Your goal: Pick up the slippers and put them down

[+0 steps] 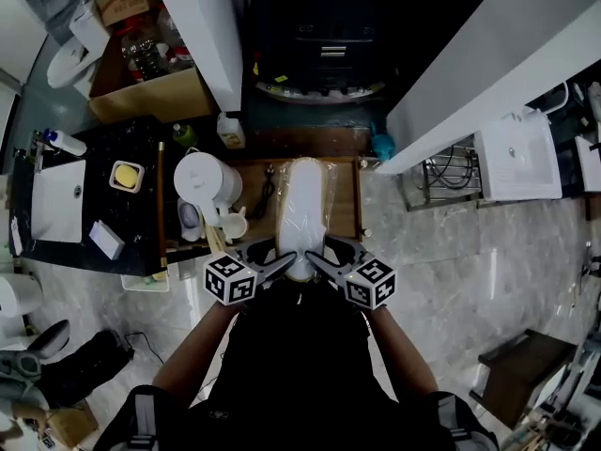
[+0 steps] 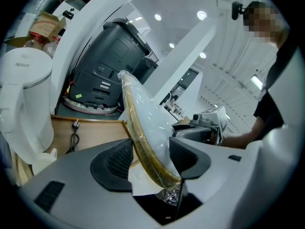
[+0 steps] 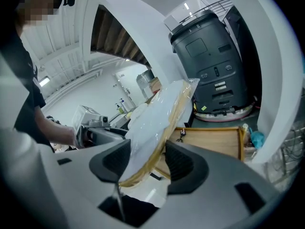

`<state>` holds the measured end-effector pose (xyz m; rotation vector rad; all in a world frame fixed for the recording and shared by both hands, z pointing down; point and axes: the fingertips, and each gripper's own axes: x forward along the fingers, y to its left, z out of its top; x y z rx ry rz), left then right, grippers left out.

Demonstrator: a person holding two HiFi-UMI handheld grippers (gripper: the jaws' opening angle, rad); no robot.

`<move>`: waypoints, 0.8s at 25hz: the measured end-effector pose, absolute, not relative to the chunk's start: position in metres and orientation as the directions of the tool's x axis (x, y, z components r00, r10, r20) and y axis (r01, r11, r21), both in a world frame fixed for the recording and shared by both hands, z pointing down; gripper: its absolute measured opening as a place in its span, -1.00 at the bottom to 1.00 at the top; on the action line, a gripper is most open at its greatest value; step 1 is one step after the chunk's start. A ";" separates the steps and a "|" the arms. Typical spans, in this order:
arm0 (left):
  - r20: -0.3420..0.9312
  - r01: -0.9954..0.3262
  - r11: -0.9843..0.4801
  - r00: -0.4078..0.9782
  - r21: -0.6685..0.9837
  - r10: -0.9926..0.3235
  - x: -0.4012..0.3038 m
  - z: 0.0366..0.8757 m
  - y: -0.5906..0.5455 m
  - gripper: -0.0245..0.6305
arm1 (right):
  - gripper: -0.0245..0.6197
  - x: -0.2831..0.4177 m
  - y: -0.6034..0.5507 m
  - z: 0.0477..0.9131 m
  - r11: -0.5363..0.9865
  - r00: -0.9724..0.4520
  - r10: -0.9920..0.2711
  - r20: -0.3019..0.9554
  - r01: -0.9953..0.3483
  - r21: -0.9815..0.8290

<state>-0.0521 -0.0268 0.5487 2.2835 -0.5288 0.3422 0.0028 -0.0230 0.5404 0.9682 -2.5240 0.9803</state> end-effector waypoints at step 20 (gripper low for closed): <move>0.512 -0.546 -0.546 0.827 0.635 -0.232 -0.018 0.642 -0.051 -0.19 | -0.20 0.036 -0.052 0.636 0.486 -0.744 -0.379 0.551 -0.666 -0.565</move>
